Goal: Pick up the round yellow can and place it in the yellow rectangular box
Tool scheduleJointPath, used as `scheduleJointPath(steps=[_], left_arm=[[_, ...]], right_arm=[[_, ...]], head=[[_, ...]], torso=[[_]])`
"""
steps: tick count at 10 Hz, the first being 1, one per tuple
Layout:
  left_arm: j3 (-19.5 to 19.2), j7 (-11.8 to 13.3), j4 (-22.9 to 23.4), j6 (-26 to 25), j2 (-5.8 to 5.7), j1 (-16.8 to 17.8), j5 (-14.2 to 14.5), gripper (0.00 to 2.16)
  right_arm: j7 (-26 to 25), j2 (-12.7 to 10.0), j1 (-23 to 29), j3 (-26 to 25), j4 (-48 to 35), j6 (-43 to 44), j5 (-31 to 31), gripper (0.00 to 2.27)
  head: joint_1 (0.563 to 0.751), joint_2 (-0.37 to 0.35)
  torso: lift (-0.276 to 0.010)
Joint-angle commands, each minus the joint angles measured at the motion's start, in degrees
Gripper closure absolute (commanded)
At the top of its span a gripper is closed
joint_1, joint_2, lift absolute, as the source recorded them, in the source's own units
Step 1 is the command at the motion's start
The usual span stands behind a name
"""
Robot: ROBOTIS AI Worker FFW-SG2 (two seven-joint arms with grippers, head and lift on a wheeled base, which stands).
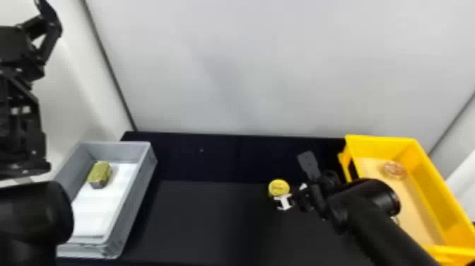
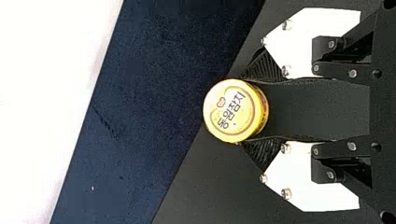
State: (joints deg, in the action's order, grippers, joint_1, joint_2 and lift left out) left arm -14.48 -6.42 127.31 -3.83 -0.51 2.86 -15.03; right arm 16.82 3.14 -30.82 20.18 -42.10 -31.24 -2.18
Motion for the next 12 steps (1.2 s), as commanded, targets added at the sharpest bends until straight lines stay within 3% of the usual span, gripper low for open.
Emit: scheduleJointPath(steps=[1,3,5,8,9,12], left_arm=[[-0.47,0.0,0.22,-0.21,0.34,-0.58,0.09,0.05],[-0.82,0.17,0.48,-0.56,0.25,-0.75,0.18,0.05],[-1.17,0.26,0.92,-1.18,0.25,-1.11,0.26,0.05],[-1.09,0.44,1.27,-2.06,0.25,-1.11,0.18,0.05],[-1.17,0.53,1.45,-2.15,0.25,-1.11,0.18,0.05],[-1.17,0.53,1.89,-2.76,0.16,-1.02,0.0,0.05]], right_arm=[[-0.99,2.22,4.1,-0.92,-14.07,-7.89,-0.37,0.75],[-1.52,4.06,8.23,-2.85,-28.04,-14.66,-0.99,0.75],[-2.92,4.33,12.28,-6.46,-46.59,-24.16,-3.45,0.75],[-5.91,4.68,11.75,-8.31,-63.2,-23.81,-4.86,0.75],[-8.99,5.03,11.66,-8.48,-68.38,-23.37,-4.86,0.75],[-13.12,6.61,9.64,-8.75,-79.46,-24.69,-8.73,0.75]], head=[[0.697,0.054],[0.697,0.054],[0.697,0.054],[0.697,0.054],[0.697,0.054],[0.697,0.054]], torso=[[-0.003],[-0.003],[-0.003],[-0.003],[-0.003],[-0.003]])
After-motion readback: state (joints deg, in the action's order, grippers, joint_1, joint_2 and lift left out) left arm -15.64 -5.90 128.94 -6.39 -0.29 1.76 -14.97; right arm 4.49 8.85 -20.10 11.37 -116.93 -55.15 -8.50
